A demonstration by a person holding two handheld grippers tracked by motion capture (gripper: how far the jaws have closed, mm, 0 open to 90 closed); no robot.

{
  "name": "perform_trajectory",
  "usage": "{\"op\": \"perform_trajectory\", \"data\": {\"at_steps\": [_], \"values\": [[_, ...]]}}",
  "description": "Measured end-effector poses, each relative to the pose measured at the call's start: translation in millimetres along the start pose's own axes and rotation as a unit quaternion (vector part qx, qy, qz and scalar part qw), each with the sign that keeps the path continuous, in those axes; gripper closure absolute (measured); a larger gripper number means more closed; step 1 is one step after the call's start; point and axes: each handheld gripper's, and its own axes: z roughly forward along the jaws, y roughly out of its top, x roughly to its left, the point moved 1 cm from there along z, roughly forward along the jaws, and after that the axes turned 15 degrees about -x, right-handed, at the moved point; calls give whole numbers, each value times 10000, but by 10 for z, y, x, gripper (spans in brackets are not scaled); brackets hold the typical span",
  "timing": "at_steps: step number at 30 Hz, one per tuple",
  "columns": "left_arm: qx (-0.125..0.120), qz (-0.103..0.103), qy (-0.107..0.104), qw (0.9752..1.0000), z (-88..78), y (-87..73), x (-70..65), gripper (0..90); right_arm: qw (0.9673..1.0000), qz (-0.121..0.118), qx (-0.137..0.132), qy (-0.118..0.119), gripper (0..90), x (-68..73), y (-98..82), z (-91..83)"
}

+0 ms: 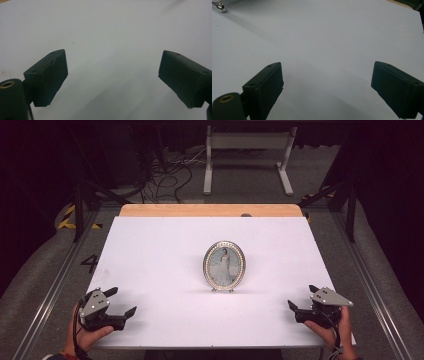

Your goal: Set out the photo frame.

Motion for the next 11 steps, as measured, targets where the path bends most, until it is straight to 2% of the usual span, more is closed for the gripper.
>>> {"op": "perform_trajectory", "data": {"at_steps": [11], "values": [[5, -23, -37, 10000, 30, 4, -5, 91, 10000, 0, 42, -2, 105, 12, -11, 18]]}}
